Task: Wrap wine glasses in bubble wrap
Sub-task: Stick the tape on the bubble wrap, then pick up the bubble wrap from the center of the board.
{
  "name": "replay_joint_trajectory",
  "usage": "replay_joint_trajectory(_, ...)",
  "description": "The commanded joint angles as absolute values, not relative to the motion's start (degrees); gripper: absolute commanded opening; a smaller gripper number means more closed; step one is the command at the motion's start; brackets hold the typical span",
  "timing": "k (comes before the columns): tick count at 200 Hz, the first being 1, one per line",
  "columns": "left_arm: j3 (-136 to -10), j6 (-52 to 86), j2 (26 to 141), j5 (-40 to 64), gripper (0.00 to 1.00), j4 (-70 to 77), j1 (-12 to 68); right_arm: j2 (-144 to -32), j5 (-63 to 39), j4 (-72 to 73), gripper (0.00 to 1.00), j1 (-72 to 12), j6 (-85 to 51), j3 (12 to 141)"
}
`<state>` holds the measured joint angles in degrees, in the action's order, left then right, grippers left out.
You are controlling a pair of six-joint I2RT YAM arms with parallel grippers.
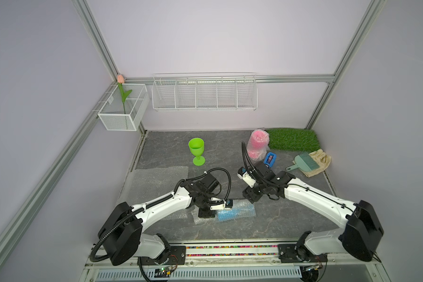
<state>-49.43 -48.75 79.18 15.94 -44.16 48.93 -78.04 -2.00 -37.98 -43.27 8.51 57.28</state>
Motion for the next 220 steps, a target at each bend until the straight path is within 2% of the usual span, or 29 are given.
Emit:
replay_joint_trajectory(1, -49.05, -50.45, 79.80, 14.57, 0.01, -47.10, 49.30, -78.17, -14.47, -43.17, 0.74, -45.44, 24.20, 58.00)
replay_joint_trajectory(48, -49.05, -50.66, 79.46, 14.12, 0.01, -47.10, 49.29, -77.82, -18.90, -40.41, 0.74, -48.42, 29.14, 54.71)
replay_joint_trajectory(97, -49.66, -50.45, 79.66, 13.28, 0.01, -47.70, 49.25, -78.62, -16.91, -32.97, 0.70, -49.20, 30.24, 48.25)
replay_joint_trajectory(130, -49.58, -50.19, 79.38, 12.71, 0.01, -47.61, 49.26, -80.59, -15.59, -30.88, 0.55, -49.47, 30.10, 47.58)
replay_joint_trajectory(164, -48.96, -50.11, 77.52, 11.60, 0.01, -46.88, 49.29, -79.37, -15.38, -29.24, 0.28, -49.44, 29.03, 46.52)
replay_joint_trajectory(189, -48.31, -49.03, 73.57, 10.58, 0.14, -45.37, 48.84, -77.79, -16.06, -28.43, 0.14, -49.41, 27.94, 45.73)
replay_joint_trajectory(220, -47.83, -46.86, 64.56, 10.06, 0.43, -44.74, 47.00, -73.47, -17.87, -22.90, 0.07, -47.59, 24.74, 42.69)
